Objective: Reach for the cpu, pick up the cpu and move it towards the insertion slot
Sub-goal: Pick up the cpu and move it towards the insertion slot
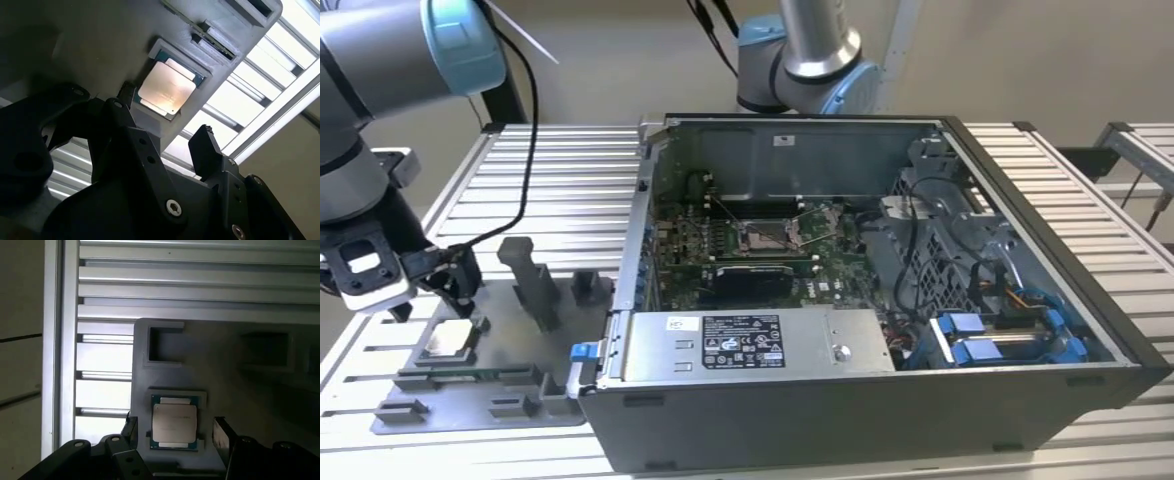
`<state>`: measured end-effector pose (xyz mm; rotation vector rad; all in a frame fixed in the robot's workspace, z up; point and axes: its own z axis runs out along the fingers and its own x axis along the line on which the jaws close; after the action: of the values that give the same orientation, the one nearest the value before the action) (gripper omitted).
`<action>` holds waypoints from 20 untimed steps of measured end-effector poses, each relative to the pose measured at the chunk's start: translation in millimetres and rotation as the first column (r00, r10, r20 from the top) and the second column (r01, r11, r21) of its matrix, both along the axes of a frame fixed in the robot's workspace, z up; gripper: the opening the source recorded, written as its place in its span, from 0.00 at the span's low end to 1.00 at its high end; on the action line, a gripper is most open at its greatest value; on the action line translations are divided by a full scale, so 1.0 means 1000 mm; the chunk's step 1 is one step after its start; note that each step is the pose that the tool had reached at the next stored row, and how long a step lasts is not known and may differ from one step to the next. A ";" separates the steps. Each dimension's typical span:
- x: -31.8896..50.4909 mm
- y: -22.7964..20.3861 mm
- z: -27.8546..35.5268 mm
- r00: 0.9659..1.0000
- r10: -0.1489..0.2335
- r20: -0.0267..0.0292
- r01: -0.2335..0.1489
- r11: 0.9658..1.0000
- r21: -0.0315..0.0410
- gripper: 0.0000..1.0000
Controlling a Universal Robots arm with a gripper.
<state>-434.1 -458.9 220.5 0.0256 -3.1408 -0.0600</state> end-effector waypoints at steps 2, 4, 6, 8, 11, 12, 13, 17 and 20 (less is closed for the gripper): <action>-0.0004 -0.0006 -0.0029 1.000 0.000 0.000 0.000 1.000 0.000 1.00; -0.0006 -0.0012 -0.0058 1.000 0.000 0.000 0.000 1.000 0.000 1.00; -0.0008 -0.0017 -0.0087 1.000 0.000 0.000 0.000 1.000 0.000 1.00; -0.0010 -0.0021 -0.0116 1.000 0.000 0.000 0.000 1.000 0.000 1.00; -0.0013 -0.0027 -0.0164 1.000 0.000 0.000 0.000 1.000 0.000 1.00; -0.0013 -0.0028 -0.0176 1.000 0.000 0.000 0.000 1.000 0.000 1.00; -0.0013 -0.0030 -0.0185 1.000 0.000 0.000 0.000 1.000 0.000 1.00; -0.0013 -0.0054 -0.0224 1.000 0.000 0.000 0.000 1.000 0.000 1.00; -0.0013 -0.0072 -0.0242 1.000 0.000 0.000 0.000 1.000 0.000 1.00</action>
<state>-435.4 -466.1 196.3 0.0256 -3.1407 -0.0600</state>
